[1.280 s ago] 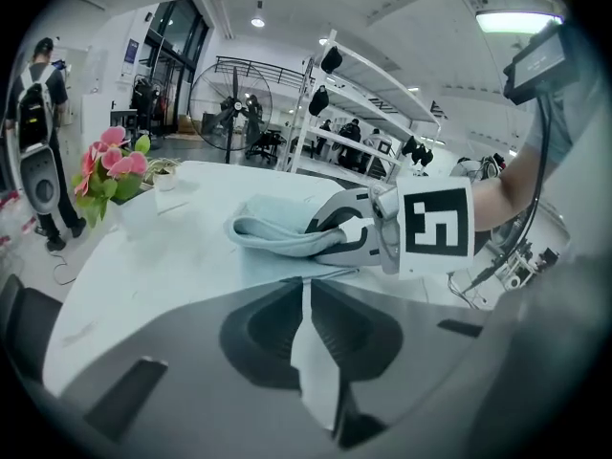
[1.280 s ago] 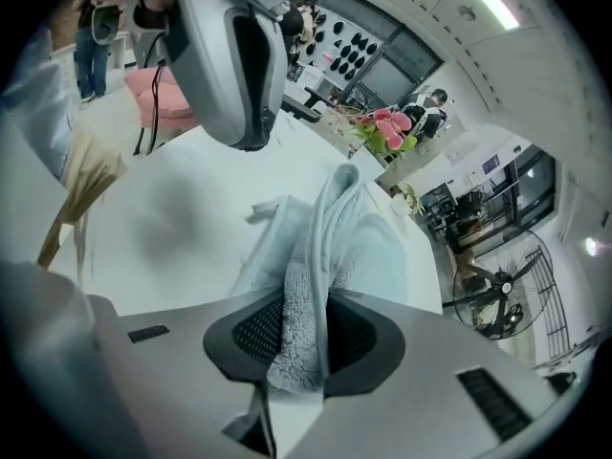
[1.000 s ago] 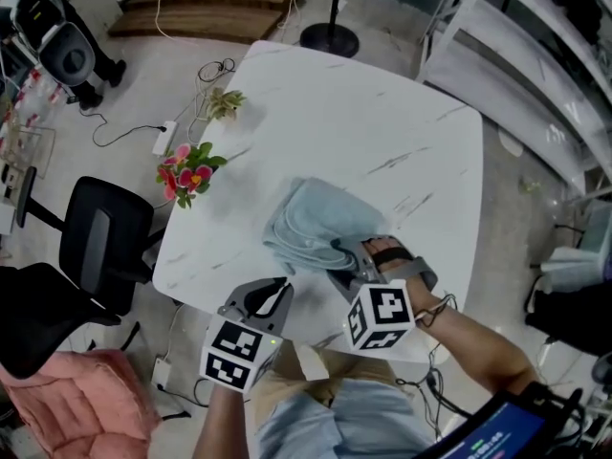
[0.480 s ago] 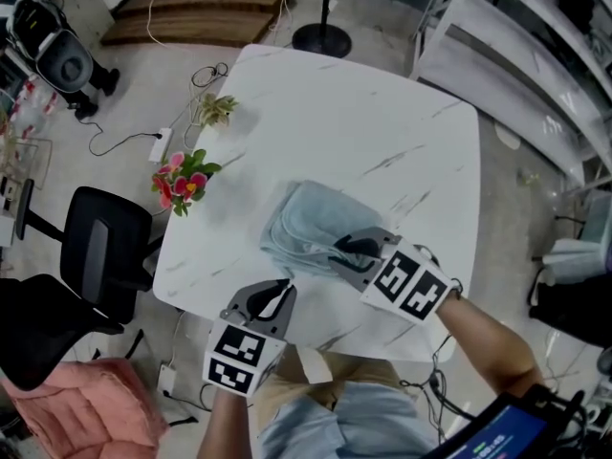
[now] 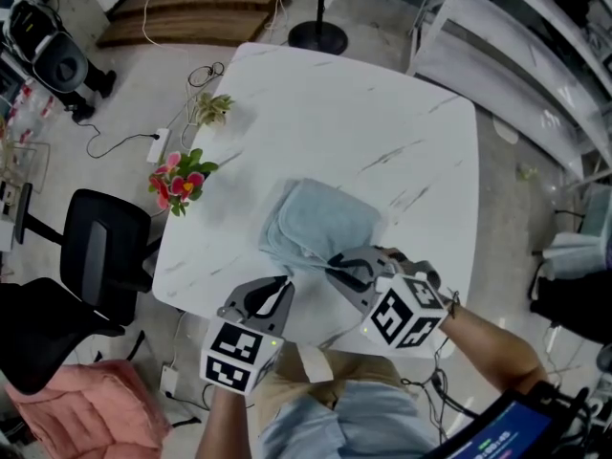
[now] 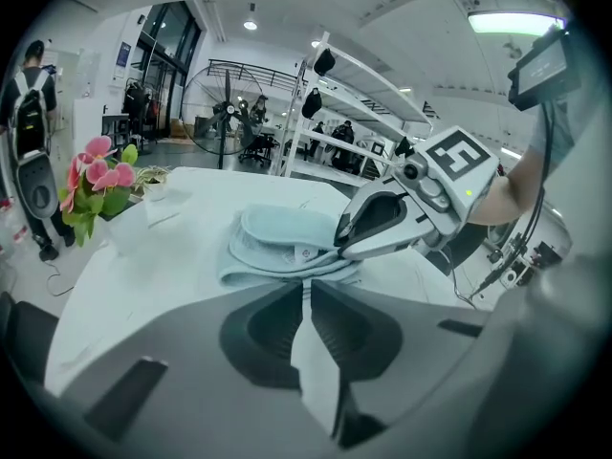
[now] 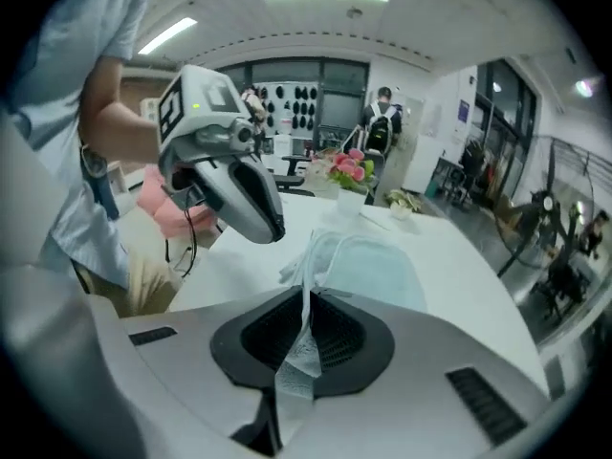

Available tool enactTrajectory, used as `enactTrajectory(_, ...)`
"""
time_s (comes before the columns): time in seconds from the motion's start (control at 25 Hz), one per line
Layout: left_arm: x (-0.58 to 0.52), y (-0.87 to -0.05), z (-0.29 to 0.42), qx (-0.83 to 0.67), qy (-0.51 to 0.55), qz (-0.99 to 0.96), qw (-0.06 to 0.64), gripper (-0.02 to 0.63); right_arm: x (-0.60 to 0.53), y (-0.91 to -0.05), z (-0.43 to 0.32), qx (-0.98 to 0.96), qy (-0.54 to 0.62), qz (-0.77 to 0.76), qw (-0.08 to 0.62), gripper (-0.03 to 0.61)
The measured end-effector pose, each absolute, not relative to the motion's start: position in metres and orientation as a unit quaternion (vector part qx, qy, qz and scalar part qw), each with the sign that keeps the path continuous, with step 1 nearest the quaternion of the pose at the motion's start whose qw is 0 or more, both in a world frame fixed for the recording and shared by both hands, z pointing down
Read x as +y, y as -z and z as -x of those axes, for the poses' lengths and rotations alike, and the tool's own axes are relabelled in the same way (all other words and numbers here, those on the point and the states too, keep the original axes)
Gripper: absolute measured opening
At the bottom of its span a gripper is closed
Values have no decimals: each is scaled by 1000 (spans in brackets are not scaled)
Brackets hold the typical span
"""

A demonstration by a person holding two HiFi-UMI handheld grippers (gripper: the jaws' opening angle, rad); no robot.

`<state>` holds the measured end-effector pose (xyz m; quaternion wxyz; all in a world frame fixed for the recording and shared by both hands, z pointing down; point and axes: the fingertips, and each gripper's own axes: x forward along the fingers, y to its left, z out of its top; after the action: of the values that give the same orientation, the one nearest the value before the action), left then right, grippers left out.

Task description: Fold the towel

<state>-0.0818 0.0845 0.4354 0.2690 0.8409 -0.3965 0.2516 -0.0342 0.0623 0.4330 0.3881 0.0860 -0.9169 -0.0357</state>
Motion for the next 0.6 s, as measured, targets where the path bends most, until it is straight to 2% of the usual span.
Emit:
enactTrajectory(0.28, 78, -446, 76, -394, -239, -840, 286, 31, 93, -459, 31, -888, 185, -11, 422, 44)
enactTrajectory(0.4, 73, -461, 73, -393, -233, -836, 305, 31, 100, -470, 29, -883, 197, 5, 426, 46)
enactTrajectory(0.6, 67, -485, 77, -399, -268, -825, 298, 31, 108, -488, 28, -871, 198, 27, 449, 56)
